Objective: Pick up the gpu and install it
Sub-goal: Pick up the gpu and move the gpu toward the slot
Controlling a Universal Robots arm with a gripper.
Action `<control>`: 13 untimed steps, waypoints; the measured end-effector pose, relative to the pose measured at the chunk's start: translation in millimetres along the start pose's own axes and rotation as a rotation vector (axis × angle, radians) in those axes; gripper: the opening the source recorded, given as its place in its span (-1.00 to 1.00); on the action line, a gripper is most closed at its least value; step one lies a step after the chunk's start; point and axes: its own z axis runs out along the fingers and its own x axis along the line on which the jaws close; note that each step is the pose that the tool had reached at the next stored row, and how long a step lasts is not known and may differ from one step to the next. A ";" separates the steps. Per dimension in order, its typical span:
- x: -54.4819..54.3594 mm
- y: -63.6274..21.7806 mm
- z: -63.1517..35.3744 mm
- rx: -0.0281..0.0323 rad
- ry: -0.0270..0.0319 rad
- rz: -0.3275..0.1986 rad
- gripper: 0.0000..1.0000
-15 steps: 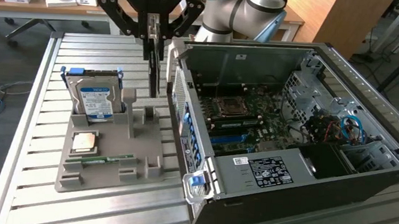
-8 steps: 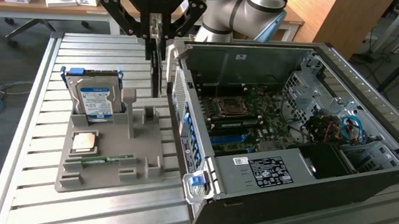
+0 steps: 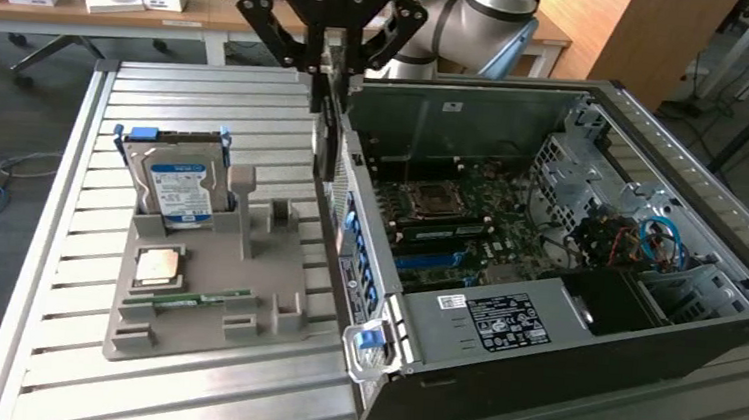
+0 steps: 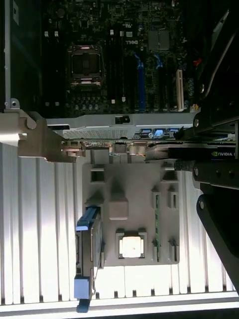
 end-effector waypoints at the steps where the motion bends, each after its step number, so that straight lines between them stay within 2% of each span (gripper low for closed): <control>1: -4.9 0.3 0.1 0.0000 0.0001 0.000 -0.48; 13: -59.4 3.5 1.7 0.0000 0.0010 0.000 -0.48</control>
